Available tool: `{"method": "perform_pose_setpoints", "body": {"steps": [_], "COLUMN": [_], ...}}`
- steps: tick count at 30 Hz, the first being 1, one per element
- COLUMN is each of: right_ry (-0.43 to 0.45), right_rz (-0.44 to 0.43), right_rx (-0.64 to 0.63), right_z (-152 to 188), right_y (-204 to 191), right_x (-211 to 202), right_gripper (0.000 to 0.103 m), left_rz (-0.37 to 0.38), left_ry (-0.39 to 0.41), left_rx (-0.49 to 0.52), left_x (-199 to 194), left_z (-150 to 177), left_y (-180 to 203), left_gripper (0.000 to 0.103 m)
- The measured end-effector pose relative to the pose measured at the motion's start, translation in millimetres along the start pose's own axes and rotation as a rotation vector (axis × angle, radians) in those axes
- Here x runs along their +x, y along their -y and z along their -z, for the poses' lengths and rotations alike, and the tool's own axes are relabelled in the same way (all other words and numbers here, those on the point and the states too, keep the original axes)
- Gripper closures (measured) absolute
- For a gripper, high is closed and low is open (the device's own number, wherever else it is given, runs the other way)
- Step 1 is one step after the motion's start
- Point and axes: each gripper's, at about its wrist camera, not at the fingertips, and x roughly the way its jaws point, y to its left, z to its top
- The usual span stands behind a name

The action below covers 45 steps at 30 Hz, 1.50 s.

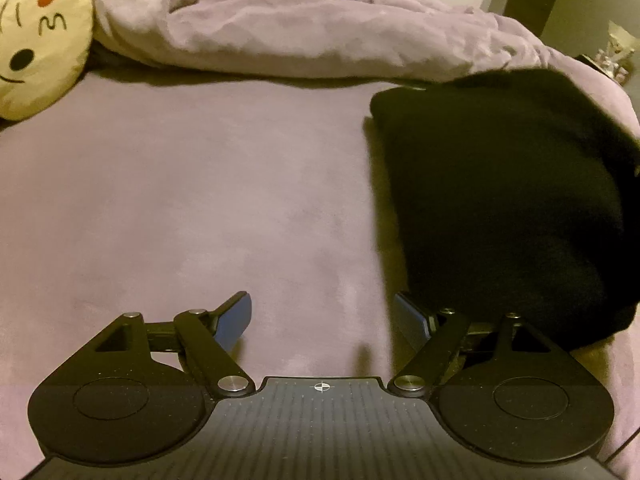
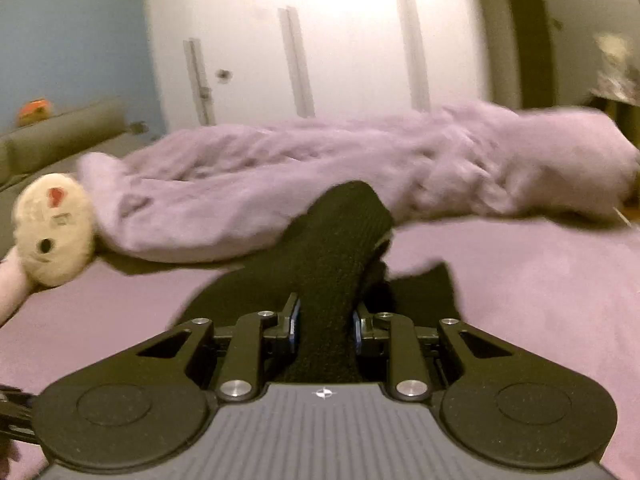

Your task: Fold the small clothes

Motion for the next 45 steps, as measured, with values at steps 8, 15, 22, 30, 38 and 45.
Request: {"method": "perform_pose_setpoints", "body": {"steps": [8, 15, 22, 30, 38, 45], "right_ry": [-0.127, -0.146, -0.174, -0.118, 0.006, -0.1], "right_rz": [0.045, -0.03, -0.071, -0.017, 0.088, 0.191], "right_rx": [0.137, 0.286, 0.348, 0.194, 0.058, 0.027], "right_z": [49.2, 67.0, 69.0, 65.7, 47.2, 74.5], "right_y": [53.9, 71.3, 72.6, 51.9, 37.2, 57.7], "right_x": [21.0, 4.4, 19.4, 8.1, -16.6, 23.1], "right_gripper": [0.048, 0.041, 0.035, 0.074, 0.084, 0.076], "left_rz": [0.045, 0.025, 0.002, -0.02, -0.03, 0.0], "left_ry": [-0.072, -0.053, -0.056, -0.061, -0.025, -0.051], "left_rx": [-0.034, -0.009, 0.004, 0.014, 0.028, 0.027], "left_x": [18.7, 18.4, 19.6, 18.6, 4.6, 9.1], "left_z": [1.4, -0.2, 0.1, -1.6, -1.1, 2.1], "left_y": [10.1, 24.0, 32.4, 38.5, 46.5, 54.1], "left_gripper": [0.02, 0.02, 0.02, 0.02, 0.02, 0.019]}}
